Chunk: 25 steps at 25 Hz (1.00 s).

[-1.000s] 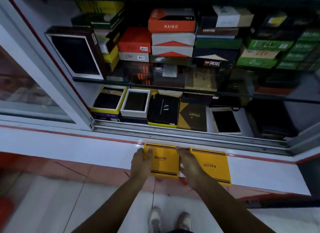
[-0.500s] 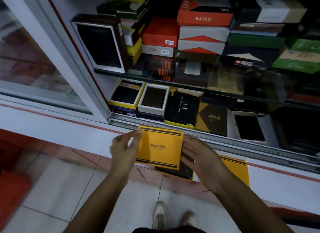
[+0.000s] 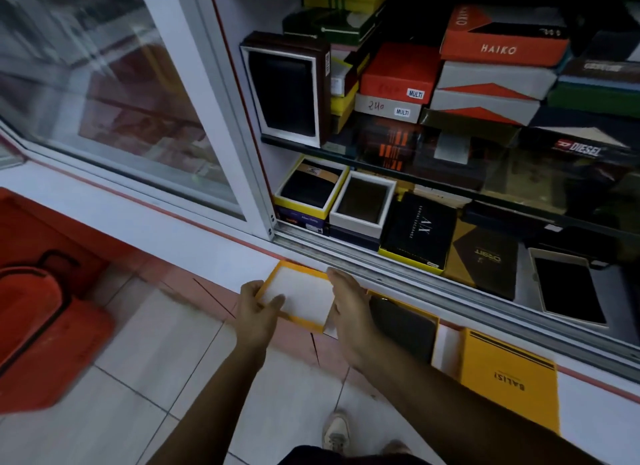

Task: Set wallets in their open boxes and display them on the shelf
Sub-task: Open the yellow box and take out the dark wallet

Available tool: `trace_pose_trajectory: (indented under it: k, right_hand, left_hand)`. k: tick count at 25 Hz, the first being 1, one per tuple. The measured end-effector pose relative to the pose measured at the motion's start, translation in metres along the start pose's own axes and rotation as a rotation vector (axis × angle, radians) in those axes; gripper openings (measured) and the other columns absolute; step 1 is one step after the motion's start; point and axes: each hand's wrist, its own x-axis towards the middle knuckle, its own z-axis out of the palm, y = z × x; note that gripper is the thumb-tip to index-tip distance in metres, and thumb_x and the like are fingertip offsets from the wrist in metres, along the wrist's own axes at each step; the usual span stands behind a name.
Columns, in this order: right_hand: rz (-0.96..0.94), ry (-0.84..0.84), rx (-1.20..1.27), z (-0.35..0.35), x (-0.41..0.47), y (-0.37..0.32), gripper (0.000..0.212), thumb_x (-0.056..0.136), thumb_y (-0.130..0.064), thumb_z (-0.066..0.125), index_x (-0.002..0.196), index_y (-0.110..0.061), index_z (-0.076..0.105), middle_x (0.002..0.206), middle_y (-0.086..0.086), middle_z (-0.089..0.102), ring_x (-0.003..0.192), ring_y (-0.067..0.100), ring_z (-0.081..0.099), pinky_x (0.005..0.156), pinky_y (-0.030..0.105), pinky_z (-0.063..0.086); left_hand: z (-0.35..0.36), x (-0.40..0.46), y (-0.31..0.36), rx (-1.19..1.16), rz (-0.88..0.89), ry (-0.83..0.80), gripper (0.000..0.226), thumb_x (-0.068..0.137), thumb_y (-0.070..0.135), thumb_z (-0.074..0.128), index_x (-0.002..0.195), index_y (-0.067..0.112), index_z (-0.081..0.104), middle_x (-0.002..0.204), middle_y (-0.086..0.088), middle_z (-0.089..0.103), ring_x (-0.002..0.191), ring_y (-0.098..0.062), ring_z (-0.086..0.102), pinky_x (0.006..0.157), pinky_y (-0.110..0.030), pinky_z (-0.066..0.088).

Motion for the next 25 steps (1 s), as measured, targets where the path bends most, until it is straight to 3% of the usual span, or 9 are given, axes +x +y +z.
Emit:
trace_pose_trajectory:
  k: [2, 4, 7, 10, 12, 14, 17, 21, 25]
  right_hand:
    - [-0.017, -0.006, -0.039, -0.001, 0.011, 0.002, 0.01, 0.089, -0.033, 0.057, 0.098, -0.03, 0.062, 0.095, -0.007, 0.059, 0.092, 0.012, 0.056, 0.066, 0.027, 0.045]
    - [-0.054, -0.014, -0.086, -0.009, 0.019, 0.004, 0.019, 0.088, -0.032, 0.058, 0.105, -0.027, 0.065, 0.101, -0.008, 0.061, 0.108, 0.017, 0.055, 0.078, 0.03, 0.045]
    - [-0.143, -0.03, -0.187, -0.036, 0.013, -0.002, 0.024, 0.09, -0.034, 0.056, 0.111, -0.029, 0.065, 0.117, -0.007, 0.061, 0.115, 0.015, 0.052, 0.093, 0.031, 0.037]
    - [-0.167, 0.136, -0.199, -0.092, -0.011, -0.008, 0.024, 0.092, -0.03, 0.053, 0.114, -0.028, 0.063, 0.121, -0.003, 0.059, 0.111, 0.015, 0.053, 0.091, 0.03, 0.042]
    - [-0.13, 0.215, -0.06, -0.126, -0.031, -0.006, 0.025, 0.093, -0.018, 0.052, 0.116, -0.016, 0.059, 0.118, 0.006, 0.058, 0.108, 0.019, 0.055, 0.085, 0.028, 0.045]
    - [-0.093, 0.213, 0.04, -0.142, -0.044, -0.003, 0.024, 0.092, -0.007, 0.051, 0.115, -0.008, 0.057, 0.118, 0.012, 0.059, 0.107, 0.022, 0.056, 0.085, 0.026, 0.045]
    - [-0.072, 0.153, -0.014, -0.139, -0.049, -0.002, 0.02, 0.092, -0.003, 0.049, 0.097, -0.018, 0.061, 0.098, 0.002, 0.063, 0.094, 0.014, 0.057, 0.074, 0.023, 0.046]
    - [-0.012, 0.08, -0.04, -0.139, -0.041, 0.001, 0.032, 0.091, -0.004, 0.048, 0.119, -0.017, 0.058, 0.104, 0.003, 0.063, 0.099, 0.016, 0.056, 0.081, 0.025, 0.045]
    - [-0.061, 0.061, -0.056, -0.144, -0.044, -0.008, 0.029, 0.09, -0.001, 0.049, 0.101, -0.025, 0.063, 0.106, 0.003, 0.065, 0.104, 0.017, 0.058, 0.071, 0.019, 0.05]
  left_hand:
    - [0.004, 0.006, -0.001, 0.099, 0.003, -0.053, 0.041, 0.084, 0.021, 0.065, 0.119, 0.013, 0.045, 0.112, -0.006, 0.051, 0.108, -0.029, 0.053, 0.076, -0.032, 0.045]
    - [0.007, 0.011, -0.002, 0.217, 0.02, -0.108, 0.052, 0.084, 0.029, 0.065, 0.128, 0.011, 0.042, 0.122, -0.009, 0.051, 0.121, -0.032, 0.048, 0.088, -0.041, 0.047]
    - [0.017, 0.003, 0.002, 0.448, 0.184, -0.005, 0.069, 0.086, 0.038, 0.06, 0.142, 0.01, 0.032, 0.15, -0.011, 0.037, 0.141, -0.032, 0.027, 0.11, -0.052, 0.032]
    - [0.05, -0.033, 0.013, 0.294, 0.359, -0.074, 0.042, 0.091, 0.024, 0.056, 0.13, 0.012, 0.047, 0.127, -0.006, 0.054, 0.122, -0.024, 0.05, 0.092, -0.031, 0.048]
    - [0.075, -0.058, 0.016, 0.231, 0.295, -0.297, 0.027, 0.092, 0.013, 0.051, 0.12, 0.013, 0.055, 0.111, 0.003, 0.057, 0.111, -0.02, 0.056, 0.082, -0.019, 0.046]
    - [0.094, -0.071, 0.012, 0.249, 0.218, -0.438, 0.026, 0.092, 0.009, 0.049, 0.117, 0.013, 0.056, 0.106, 0.005, 0.057, 0.108, -0.018, 0.056, 0.084, -0.02, 0.046]
    - [0.108, -0.076, 0.013, 0.278, 0.147, -0.481, 0.029, 0.09, 0.01, 0.053, 0.118, 0.017, 0.055, 0.102, 0.007, 0.06, 0.106, -0.014, 0.056, 0.076, -0.01, 0.043]
    - [0.116, -0.07, 0.029, 0.202, -0.025, -0.425, 0.029, 0.083, 0.014, 0.066, 0.108, 0.02, 0.053, 0.086, 0.014, 0.053, 0.095, -0.013, 0.051, 0.071, -0.018, 0.043]
    - [0.117, -0.074, 0.04, 0.203, 0.049, -0.435, 0.03, 0.078, 0.017, 0.072, 0.101, 0.023, 0.054, 0.096, 0.009, 0.056, 0.101, -0.016, 0.054, 0.08, -0.027, 0.051]
